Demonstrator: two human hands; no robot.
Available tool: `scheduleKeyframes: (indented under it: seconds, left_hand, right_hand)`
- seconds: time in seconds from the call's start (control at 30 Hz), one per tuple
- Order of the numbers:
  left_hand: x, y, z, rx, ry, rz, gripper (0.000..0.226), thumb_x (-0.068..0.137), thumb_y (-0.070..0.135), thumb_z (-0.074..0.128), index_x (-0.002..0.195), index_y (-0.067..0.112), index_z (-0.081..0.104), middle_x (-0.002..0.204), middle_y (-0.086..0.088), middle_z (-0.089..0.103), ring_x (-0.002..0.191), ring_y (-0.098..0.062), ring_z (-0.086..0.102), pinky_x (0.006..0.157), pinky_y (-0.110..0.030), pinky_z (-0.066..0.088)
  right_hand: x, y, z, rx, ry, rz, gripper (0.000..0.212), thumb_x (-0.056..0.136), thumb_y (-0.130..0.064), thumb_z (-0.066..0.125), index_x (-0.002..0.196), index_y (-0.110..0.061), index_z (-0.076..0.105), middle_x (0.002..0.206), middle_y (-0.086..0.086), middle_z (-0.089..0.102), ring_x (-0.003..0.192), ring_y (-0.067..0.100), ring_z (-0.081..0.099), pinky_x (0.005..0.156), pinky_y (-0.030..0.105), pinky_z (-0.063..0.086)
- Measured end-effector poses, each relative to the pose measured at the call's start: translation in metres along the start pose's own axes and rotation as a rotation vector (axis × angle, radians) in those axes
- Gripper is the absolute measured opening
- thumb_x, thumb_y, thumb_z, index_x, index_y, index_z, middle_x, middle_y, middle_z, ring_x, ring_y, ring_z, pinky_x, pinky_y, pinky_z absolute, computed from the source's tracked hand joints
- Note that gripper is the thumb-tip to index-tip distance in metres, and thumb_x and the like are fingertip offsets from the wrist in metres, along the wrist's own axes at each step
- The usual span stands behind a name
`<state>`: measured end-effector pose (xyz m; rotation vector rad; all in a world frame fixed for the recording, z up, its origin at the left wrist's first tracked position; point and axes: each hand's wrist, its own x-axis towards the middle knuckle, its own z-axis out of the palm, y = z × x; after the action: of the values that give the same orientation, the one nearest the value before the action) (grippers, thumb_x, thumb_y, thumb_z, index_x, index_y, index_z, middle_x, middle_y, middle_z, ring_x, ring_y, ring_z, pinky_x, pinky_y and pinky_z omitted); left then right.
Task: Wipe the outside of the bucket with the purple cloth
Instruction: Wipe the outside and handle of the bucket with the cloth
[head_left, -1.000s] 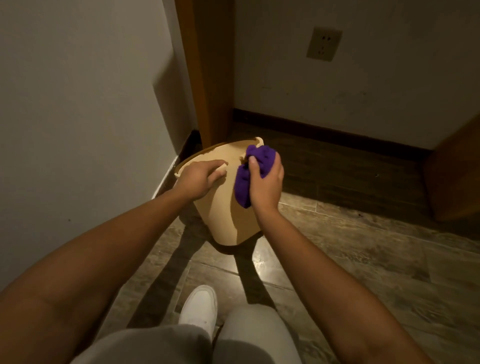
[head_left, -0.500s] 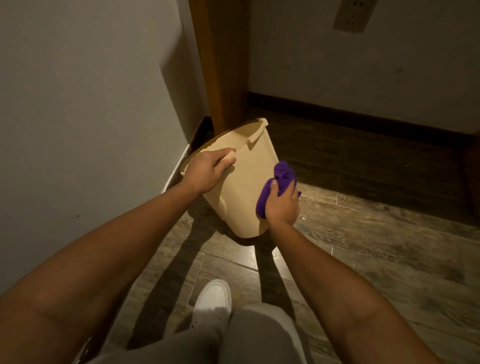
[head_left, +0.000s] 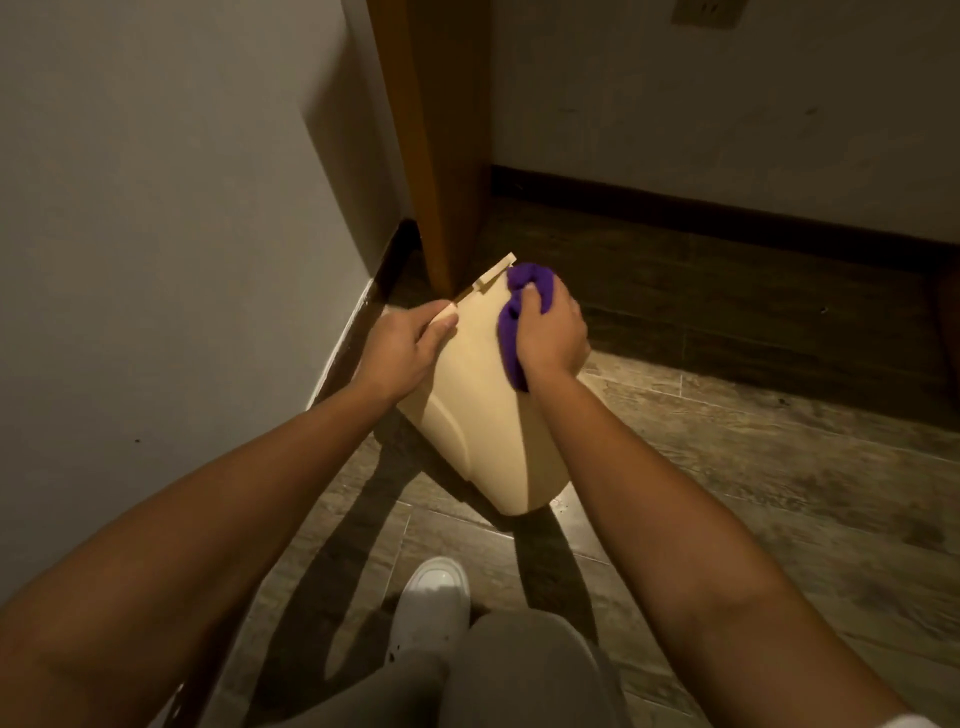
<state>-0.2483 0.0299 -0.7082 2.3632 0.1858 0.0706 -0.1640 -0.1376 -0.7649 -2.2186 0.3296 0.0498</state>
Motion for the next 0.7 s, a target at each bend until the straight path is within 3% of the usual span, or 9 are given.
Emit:
scheduleKeyframes:
  seconds: [0.1,0.27,0.37,0.43,0.57,0.63,0.7]
  left_hand:
    - [-0.007,-0.003,0.004,-0.010,0.065,-0.033,0.040,0.103,0.037,0.050,0.134,0.015,0.063,0.125,-0.004,0.070,0.112,-0.014,0.060,0.091,-0.029,0.047]
    - [-0.008,0.001,0.006,0.023,0.124,-0.036,0.038,0.103,0.037,0.050,0.129,0.014,0.066,0.115,-0.006,0.073,0.107,-0.020,0.065,0.088,-0.033,0.052]
    - [-0.009,0.002,0.008,0.036,0.112,-0.011,0.037,0.103,0.037,0.051,0.128,0.015,0.067,0.113,-0.005,0.073,0.101,-0.017,0.065,0.079,-0.022,0.047]
    - [-0.008,0.005,0.010,0.049,0.097,0.012,0.038,0.102,0.037,0.052,0.128,0.014,0.067,0.112,-0.004,0.074,0.096,-0.011,0.060,0.071,-0.013,0.039]
    - [-0.001,0.018,0.008,0.031,0.031,0.035,0.033,0.103,0.035,0.051,0.122,0.015,0.070,0.103,-0.003,0.075,0.080,0.002,0.056,0.065,-0.013,0.040]
    - [0.001,0.027,0.007,0.003,-0.044,0.058,0.030,0.104,0.034,0.049,0.117,0.017,0.071,0.094,0.000,0.075,0.080,-0.001,0.062,0.069,-0.024,0.052]
    - [-0.001,0.033,0.005,-0.021,-0.102,0.078,0.034,0.105,0.034,0.046,0.122,0.015,0.068,0.094,-0.001,0.074,0.088,-0.010,0.068,0.078,-0.030,0.056]
  right_hand:
    - [0.005,0.037,-0.008,0.011,0.020,0.073,0.053,0.105,-0.058,0.040,0.145,-0.026,0.055,0.129,0.005,0.068,0.117,0.031,0.064,0.097,0.042,0.049]
    - [-0.022,0.086,-0.022,0.004,0.096,-0.038,0.053,0.104,-0.057,0.044,0.144,-0.024,0.057,0.136,0.005,0.065,0.121,0.028,0.061,0.097,0.041,0.050]
    - [-0.048,0.107,-0.029,0.016,0.112,0.009,0.051,0.104,-0.053,0.045,0.145,-0.022,0.054,0.145,0.007,0.059,0.131,0.031,0.054,0.103,0.041,0.045]
    - [-0.072,0.110,-0.028,0.007,0.117,0.088,0.055,0.104,-0.050,0.047,0.152,-0.022,0.047,0.157,0.011,0.048,0.144,0.034,0.043,0.114,0.055,0.041]
    - [-0.119,0.069,-0.005,-0.048,0.054,-0.138,0.060,0.102,-0.043,0.045,0.158,-0.021,0.040,0.167,0.012,0.035,0.157,0.034,0.021,0.127,0.058,0.016]
    - [-0.126,0.033,0.010,-0.007,0.034,-0.253,0.059,0.103,-0.044,0.041,0.158,-0.024,0.039,0.167,0.010,0.035,0.157,0.032,0.020,0.128,0.053,0.011]
    - [-0.115,0.002,0.016,0.053,0.062,-0.254,0.059,0.101,-0.044,0.037,0.157,-0.025,0.040,0.166,0.007,0.038,0.157,0.030,0.022,0.127,0.051,0.012]
